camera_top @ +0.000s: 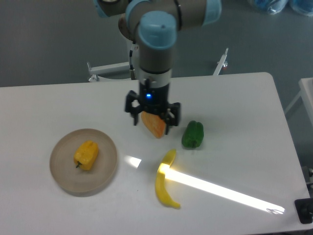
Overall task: Pick up the yellow pepper from the plate
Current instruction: 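Move the open gripper over the plate above the yellow pepper, then lower the gripper onto the yellow pepper and close on it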
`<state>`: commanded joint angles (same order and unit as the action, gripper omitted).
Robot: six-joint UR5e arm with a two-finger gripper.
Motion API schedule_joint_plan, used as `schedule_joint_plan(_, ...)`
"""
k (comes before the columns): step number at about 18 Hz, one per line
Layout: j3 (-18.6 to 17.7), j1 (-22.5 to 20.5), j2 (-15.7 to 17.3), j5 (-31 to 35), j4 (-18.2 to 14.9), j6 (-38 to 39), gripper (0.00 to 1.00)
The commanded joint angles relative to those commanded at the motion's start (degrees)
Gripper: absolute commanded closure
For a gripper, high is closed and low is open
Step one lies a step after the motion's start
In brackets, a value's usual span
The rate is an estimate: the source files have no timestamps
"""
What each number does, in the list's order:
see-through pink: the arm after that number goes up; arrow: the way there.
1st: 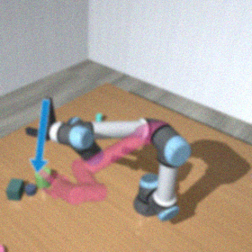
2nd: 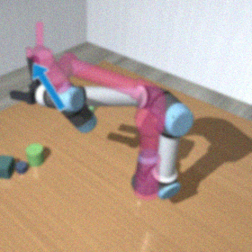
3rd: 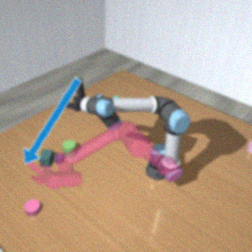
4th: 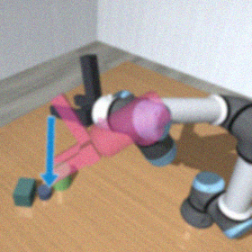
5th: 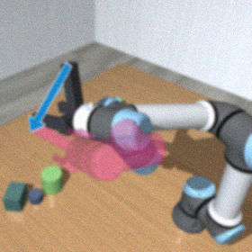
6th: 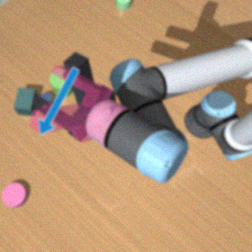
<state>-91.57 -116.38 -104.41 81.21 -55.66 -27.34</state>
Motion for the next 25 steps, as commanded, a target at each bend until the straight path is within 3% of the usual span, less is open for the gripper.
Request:
schedule_joint_plan(3,-3.09,2.46,-0.44,0.00,3.98,0.00,0.00)
schedule_joint_plan(10,-2.39,5.81,-4.83,0.44,4.77,0.62,0.00)
schedule_joint_plan(25,-1.95,9.85,-10.28,0.70,7.50,0.18,0.00)
